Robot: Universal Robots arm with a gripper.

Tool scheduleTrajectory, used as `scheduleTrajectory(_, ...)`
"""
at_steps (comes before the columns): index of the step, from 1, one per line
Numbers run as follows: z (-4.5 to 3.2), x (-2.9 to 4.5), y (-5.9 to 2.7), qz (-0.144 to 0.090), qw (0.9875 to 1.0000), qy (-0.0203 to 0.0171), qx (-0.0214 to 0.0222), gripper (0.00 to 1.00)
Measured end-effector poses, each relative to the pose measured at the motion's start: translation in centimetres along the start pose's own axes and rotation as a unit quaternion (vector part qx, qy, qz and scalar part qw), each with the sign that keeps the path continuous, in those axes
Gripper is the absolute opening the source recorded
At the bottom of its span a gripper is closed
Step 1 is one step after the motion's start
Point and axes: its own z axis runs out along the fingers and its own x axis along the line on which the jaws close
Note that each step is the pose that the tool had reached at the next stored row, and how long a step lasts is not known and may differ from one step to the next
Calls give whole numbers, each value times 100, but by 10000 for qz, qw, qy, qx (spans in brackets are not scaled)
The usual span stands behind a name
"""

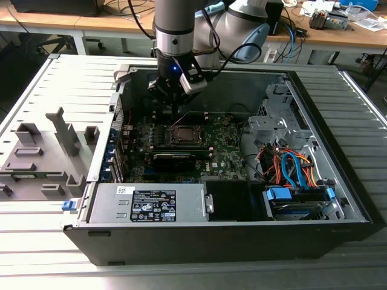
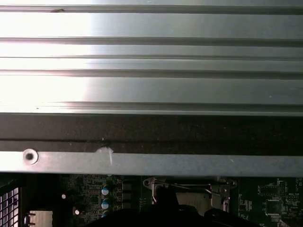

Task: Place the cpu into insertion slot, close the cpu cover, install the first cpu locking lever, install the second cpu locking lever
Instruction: 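Install the first cpu locking lever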

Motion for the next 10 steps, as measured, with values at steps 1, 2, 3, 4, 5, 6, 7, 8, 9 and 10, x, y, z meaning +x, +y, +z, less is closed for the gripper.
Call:
scheduleTrajectory(1,13,-2,1,0,10000,0,0,11)
scheduleTrajectory(2,22,-4,1,0,10000,0,0,11)
scheduleTrajectory(3,31,-7,2,-2,10000,0,2,11)
scheduleTrajectory(4,39,-9,2,-4,10000,0,4,11)
scheduleTrajectory(5,50,-12,3,-7,10000,0,5,11)
scheduleTrajectory(6,59,-15,4,-9,10000,0,6,11)
scheduleTrajectory(7,71,-18,6,-14,10000,0,8,11)
scheduleTrajectory(8,79,-19,8,-18,10000,0,11,11)
scheduleTrajectory(9,89,-22,11,-29,10000,0,16,11)
scheduleTrajectory(10,96,-23,16,-40,10000,0,19,11)
